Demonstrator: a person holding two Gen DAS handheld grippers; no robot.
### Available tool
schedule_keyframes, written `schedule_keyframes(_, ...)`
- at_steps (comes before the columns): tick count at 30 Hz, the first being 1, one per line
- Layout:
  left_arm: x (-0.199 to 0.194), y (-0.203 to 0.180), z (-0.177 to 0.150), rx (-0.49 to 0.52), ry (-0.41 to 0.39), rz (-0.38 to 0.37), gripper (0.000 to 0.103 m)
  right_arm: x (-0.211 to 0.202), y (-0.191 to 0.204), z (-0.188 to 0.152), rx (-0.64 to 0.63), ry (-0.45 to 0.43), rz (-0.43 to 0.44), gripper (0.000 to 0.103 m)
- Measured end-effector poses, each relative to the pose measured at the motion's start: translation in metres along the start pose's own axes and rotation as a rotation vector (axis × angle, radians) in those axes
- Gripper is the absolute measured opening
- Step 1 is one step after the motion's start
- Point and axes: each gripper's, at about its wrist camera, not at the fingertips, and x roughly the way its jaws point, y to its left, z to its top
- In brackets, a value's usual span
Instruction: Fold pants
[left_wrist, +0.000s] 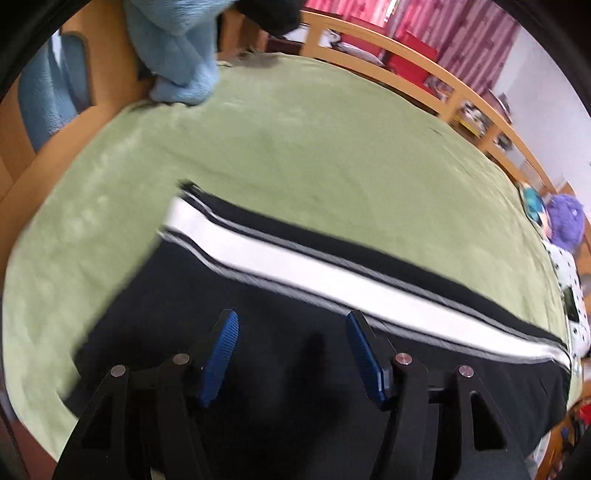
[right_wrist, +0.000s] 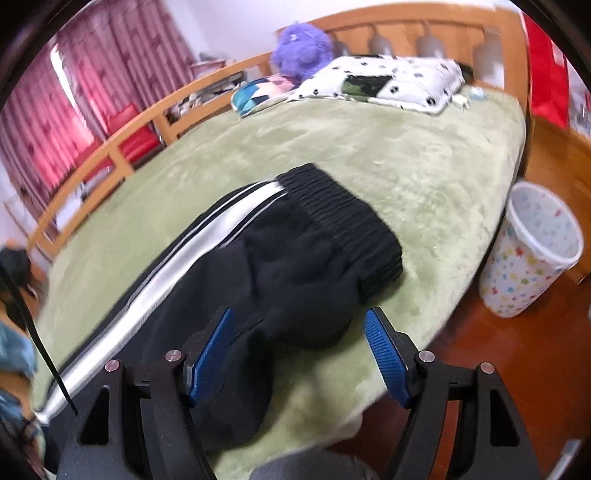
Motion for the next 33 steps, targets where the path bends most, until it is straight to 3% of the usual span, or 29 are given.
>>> schedule_keyframes(5, -0.009, -0.051, -0.038, 0.034, 0.022, -0.006, 0.059, 0.054, -0.040, 0.014, 0.121, 0.100, 0.061, 0.076)
schedule_keyframes(8, 0.001, -0.072, -0.056, 0.037, 0.057, -0.056, 0.060, 0.084, -0.056, 0.016, 0.212, 0.169, 0.163, 0.082)
schedule_keyframes(10, 0.017, -0.088, -0.069, 0.049, 0.099, -0.050, 0.060, 0.096, -0.059, 0.019, 0.245, 0.185, 0.221, 0.084)
schedule_keyframes(12, 0.032, -0.101, -0.081, 0.053, 0.129, -0.019, 0.060, 0.099, -0.058, 0.027, 0.241, 0.154, 0.240, 0.072)
schedule_keyframes(13, 0.035, -0.106, -0.085, 0.059, 0.125, 0.004, 0.061, 0.095, -0.055, 0.033, 0.200, 0.134, 0.243, 0.053)
schedule_keyframes(14, 0.037, -0.109, -0.087, 0.070, 0.112, 0.024, 0.062, 0.089, -0.050, 0.042, 0.145, 0.115, 0.263, 0.045)
schedule_keyframes(17, 0.034, -0.118, -0.088, 0.090, 0.093, 0.032, 0.062, 0.048, -0.039, 0.085, -0.019, 0.006, 0.398, 0.040)
schedule_keyframes(19, 0.032, -0.121, -0.088, 0.092, 0.084, 0.009, 0.062, 0.027, -0.030, 0.099, -0.135, -0.066, 0.424, 0.040)
schedule_keyframes(20, 0.032, -0.122, -0.089, 0.098, 0.084, 0.017, 0.062, 0.024, -0.028, 0.101, -0.183, -0.083, 0.417, 0.041)
schedule_keyframes(22, 0.035, -0.125, -0.093, 0.112, 0.088, 0.046, 0.062, 0.041, -0.032, 0.099, -0.241, -0.007, 0.353, 0.047)
schedule_keyframes(24, 0.033, -0.128, -0.094, 0.119, 0.086, 0.054, 0.062, 0.078, -0.048, 0.084, -0.190, 0.153, 0.254, 0.057)
schedule_keyframes(26, 0.026, -0.132, -0.092, 0.119, 0.091, 0.010, 0.062, 0.099, -0.062, 0.063, -0.196, 0.263, 0.142, 0.056)
schedule_keyframes(29, 0.010, -0.143, -0.092, 0.149, 0.063, -0.047, 0.062, 0.069, -0.072, 0.053, -0.195, 0.187, 0.137, 0.057)
schedule_keyframes(31, 0.000, -0.153, -0.094, 0.183, 0.047, -0.093, 0.062, 0.037, -0.059, 0.051, -0.239, 0.102, 0.091, 0.059)
schedule_keyframes(33, -0.010, -0.168, -0.103, 0.216, 0.046, -0.176, 0.062, 0.005, -0.030, 0.045, -0.318, 0.009, 0.134, 0.060)
